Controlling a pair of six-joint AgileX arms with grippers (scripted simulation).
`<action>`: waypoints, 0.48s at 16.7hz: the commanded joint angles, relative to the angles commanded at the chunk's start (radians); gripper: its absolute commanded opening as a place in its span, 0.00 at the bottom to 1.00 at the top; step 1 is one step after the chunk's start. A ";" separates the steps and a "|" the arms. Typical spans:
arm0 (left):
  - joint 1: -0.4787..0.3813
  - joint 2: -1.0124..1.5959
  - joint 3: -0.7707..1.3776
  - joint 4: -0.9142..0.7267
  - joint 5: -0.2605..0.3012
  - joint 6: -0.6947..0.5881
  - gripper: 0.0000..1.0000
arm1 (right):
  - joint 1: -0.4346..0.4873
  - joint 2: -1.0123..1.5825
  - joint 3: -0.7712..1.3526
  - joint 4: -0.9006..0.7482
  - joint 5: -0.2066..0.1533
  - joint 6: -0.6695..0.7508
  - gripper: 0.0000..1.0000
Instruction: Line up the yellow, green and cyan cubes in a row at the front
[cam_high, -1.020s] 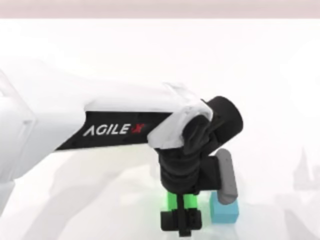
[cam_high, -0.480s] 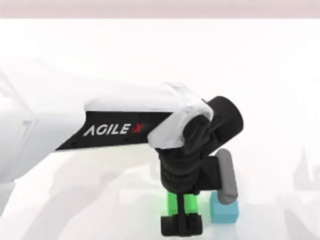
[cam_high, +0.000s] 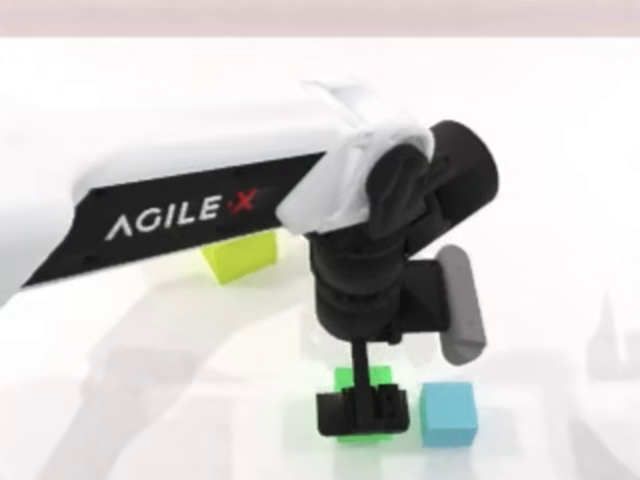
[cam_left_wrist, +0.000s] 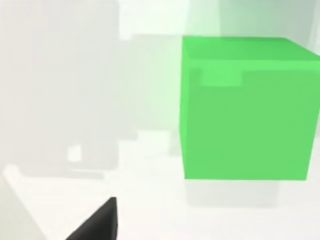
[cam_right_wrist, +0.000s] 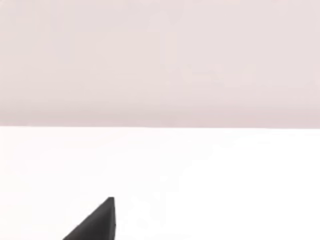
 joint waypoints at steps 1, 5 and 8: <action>0.001 -0.004 0.006 -0.007 0.000 0.000 1.00 | 0.000 0.000 0.000 0.000 0.000 0.000 1.00; -0.002 0.001 0.006 -0.005 0.000 0.000 1.00 | 0.000 0.000 0.000 0.000 0.000 0.000 1.00; 0.067 0.053 0.076 -0.033 -0.001 0.008 1.00 | 0.000 0.000 0.000 0.000 0.000 0.000 1.00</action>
